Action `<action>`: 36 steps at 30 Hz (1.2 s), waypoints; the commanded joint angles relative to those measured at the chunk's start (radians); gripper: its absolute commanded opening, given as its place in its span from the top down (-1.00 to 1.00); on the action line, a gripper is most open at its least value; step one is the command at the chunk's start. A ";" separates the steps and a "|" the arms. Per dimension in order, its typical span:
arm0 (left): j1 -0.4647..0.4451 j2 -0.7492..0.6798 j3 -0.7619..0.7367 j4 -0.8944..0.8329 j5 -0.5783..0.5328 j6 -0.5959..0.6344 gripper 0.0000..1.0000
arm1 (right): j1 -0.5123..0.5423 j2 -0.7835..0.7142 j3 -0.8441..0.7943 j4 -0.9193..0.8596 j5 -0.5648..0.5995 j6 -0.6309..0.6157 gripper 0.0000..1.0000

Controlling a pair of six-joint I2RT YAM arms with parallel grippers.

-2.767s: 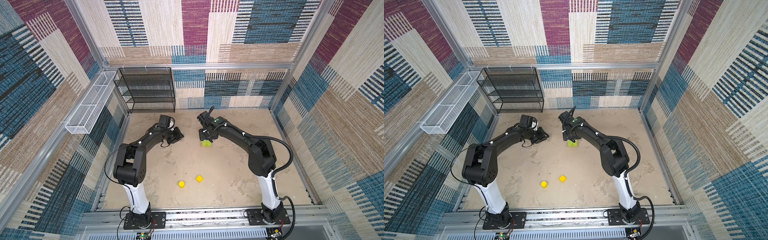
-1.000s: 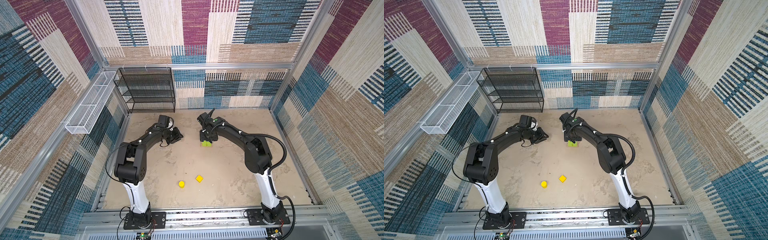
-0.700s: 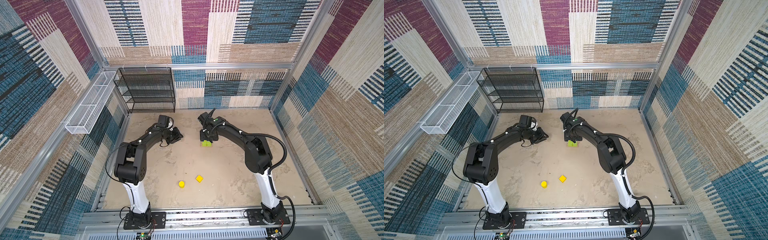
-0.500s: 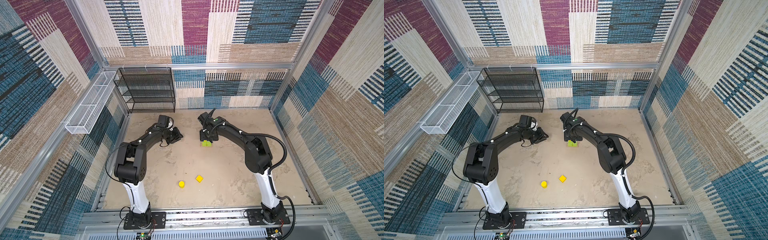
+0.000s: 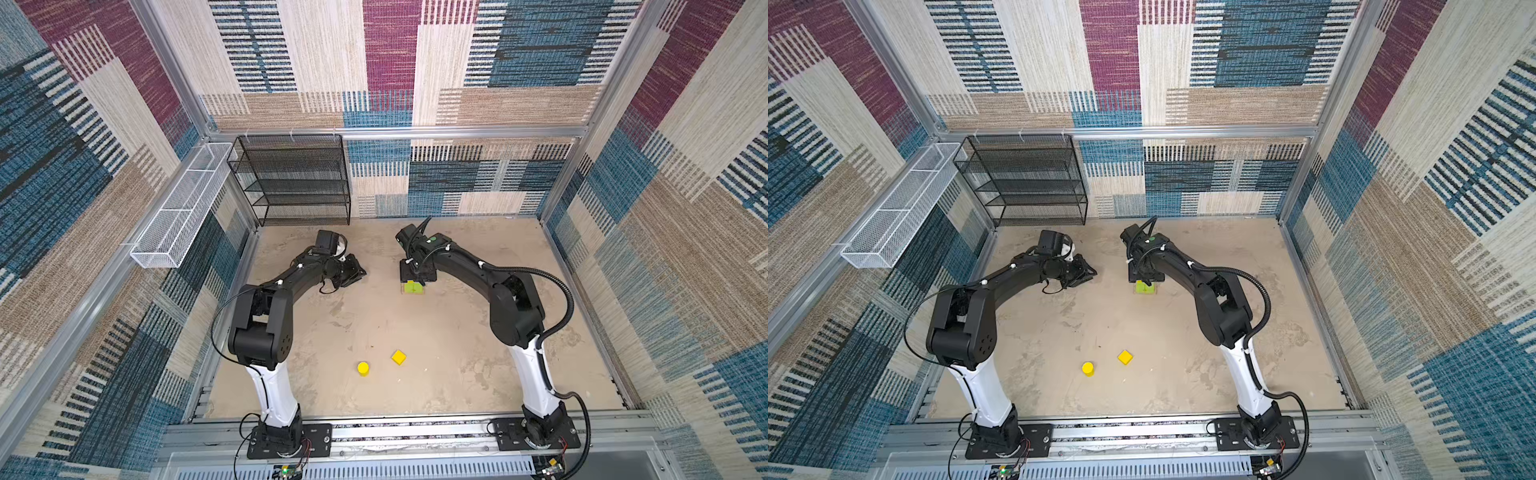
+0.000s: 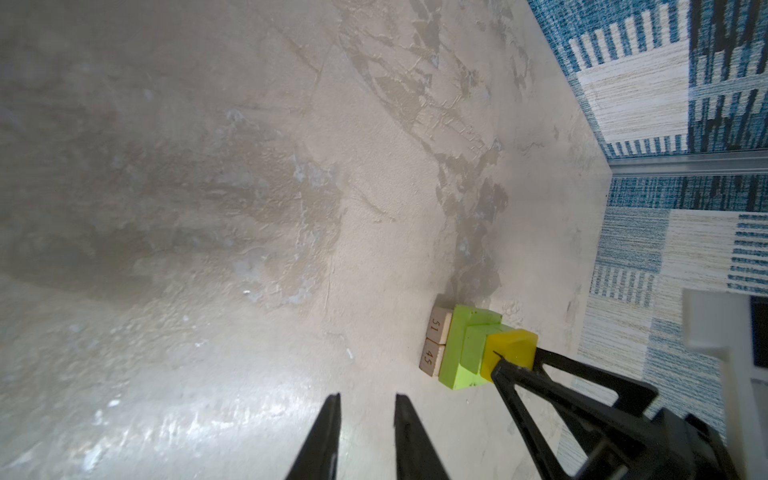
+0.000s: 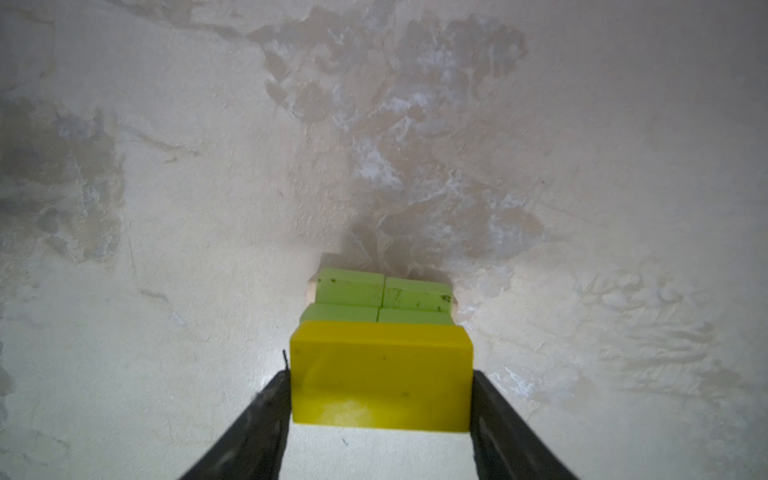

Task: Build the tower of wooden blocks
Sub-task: 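Lower the yellow block onto the lime-green blocks with the right gripper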

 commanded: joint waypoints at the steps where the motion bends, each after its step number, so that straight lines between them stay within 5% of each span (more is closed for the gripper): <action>1: 0.001 0.000 0.007 -0.008 0.008 0.031 0.46 | 0.000 -0.006 0.004 0.018 0.003 0.023 -0.32; 36: 0.005 0.001 0.004 -0.005 0.012 0.032 0.45 | 0.001 -0.016 -0.003 0.025 -0.016 0.055 -0.23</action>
